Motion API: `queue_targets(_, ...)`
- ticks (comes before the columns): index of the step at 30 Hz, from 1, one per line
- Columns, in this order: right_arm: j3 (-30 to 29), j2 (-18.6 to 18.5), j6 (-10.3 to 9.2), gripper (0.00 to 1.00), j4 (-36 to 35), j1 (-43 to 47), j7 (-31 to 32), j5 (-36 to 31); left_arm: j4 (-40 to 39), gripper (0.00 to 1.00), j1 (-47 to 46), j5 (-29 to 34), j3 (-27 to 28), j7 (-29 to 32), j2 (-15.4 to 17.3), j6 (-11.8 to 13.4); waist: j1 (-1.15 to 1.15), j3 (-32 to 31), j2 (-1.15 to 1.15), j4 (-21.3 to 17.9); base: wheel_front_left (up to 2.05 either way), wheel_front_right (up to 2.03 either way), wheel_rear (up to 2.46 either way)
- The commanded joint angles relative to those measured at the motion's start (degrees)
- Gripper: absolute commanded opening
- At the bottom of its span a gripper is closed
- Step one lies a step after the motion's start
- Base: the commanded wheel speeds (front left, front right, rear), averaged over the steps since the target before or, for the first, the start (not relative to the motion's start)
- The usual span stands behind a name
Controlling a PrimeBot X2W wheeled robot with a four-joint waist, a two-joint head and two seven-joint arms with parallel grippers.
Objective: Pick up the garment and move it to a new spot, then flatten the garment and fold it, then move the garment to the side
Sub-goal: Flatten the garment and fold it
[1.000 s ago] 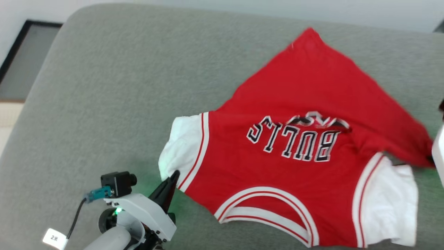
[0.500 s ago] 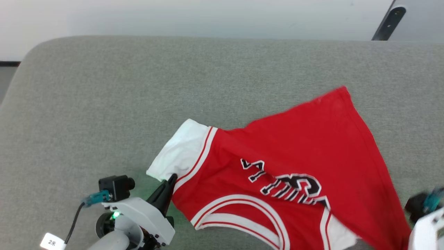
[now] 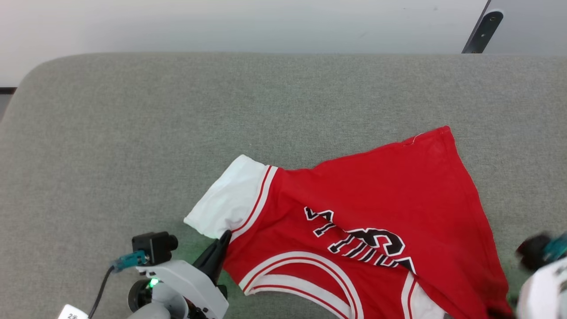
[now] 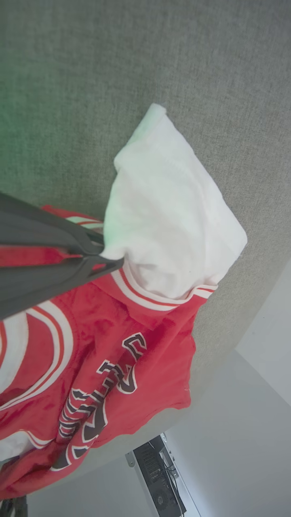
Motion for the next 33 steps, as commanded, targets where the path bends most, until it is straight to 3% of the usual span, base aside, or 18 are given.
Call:
queue_targets(1, -2.34, -1.02, -0.05, 1.00, -1.09, -2.49, -0.26, 0.81, -0.23, 0.00, 0.28, 0.46, -0.15, -0.06, -0.26, 0.20, 0.00, 0.05, 0.00, 0.25, 0.00, 0.00, 0.00)
queue_targets(5, -5.83, -2.81, -0.05, 1.00, -3.37, -9.45, -0.40, 0.47, -0.71, 0.00, -0.76, 0.64, -0.30, 0.28, -0.64, -0.27, 0.00, 0.92, 0.00, 1.12, 0.00, 0.00, 0.00)
queue_targets(9, -5.60, -2.61, -0.05, 1.00, -0.98, -19.38, -2.80, -1.67, -1.29, 0.00, -2.28, 1.14, -0.47, 0.55, -1.06, -0.63, 0.00, 3.26, 0.00, 2.45, 0.00, 0.00, 0.00)
queue_targets(21, 8.76, 0.20, -0.05, 1.00, 24.50, -46.09, -6.60, -9.92, 0.41, 0.00, -7.80, 2.00, -0.42, 0.94, -3.97, -3.36, 0.00, 11.72, 0.00, 7.86, 0.00, 0.00, 0.00)
queue_targets(25, 12.15, 0.22, -0.05, 1.00, 31.49, -50.58, -6.87, -11.03, 1.94, 0.00, -9.25, 2.44, -0.50, 0.77, -5.29, -4.50, 0.00, 13.54, 0.00, 9.49, 0.00, 0.00, 0.00)
queue_targets(33, 18.08, -0.65, -0.04, 1.00, 37.92, -51.63, -6.05, -8.92, 4.80, 0.00, -9.68, 2.64, -0.22, 0.34, -6.51, -5.64, 0.00, 13.40, 0.00, 10.45, 0.00, 0.00, 0.00)
